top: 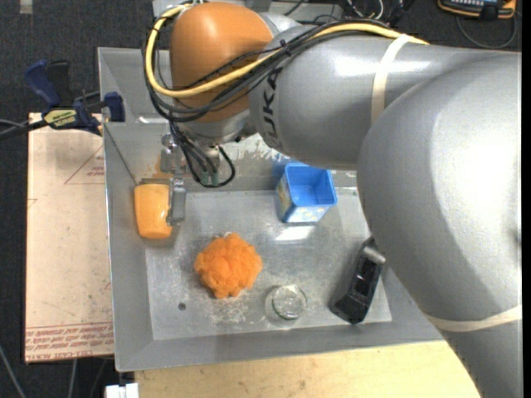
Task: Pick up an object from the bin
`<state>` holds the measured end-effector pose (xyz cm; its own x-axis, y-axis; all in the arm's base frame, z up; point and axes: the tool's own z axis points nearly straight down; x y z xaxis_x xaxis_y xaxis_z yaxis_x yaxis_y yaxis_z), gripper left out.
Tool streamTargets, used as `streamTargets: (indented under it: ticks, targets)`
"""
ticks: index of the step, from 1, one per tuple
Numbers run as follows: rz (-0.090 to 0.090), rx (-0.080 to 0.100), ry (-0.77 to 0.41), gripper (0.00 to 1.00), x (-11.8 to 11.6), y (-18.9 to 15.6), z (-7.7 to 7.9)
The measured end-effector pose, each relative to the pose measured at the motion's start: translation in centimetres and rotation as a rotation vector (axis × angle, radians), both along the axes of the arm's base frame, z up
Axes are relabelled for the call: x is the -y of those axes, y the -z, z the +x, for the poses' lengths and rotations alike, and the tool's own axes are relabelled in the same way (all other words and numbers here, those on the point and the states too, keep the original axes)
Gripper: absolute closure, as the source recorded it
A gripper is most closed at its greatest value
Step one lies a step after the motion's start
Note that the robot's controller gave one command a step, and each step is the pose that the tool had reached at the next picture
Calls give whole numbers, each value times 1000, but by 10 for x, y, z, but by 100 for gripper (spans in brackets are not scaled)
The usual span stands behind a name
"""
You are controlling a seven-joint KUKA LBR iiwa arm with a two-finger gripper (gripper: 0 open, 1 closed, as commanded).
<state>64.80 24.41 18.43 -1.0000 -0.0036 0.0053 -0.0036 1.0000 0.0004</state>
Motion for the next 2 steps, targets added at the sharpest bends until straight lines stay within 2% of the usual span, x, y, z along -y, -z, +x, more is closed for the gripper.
streamTargets:
  ticks: [1, 2]
  targets:
    - [-1, -3, -47, 0, 9, -18, -12]
    - [3, 11, -248, 0, 16, -42, -54]
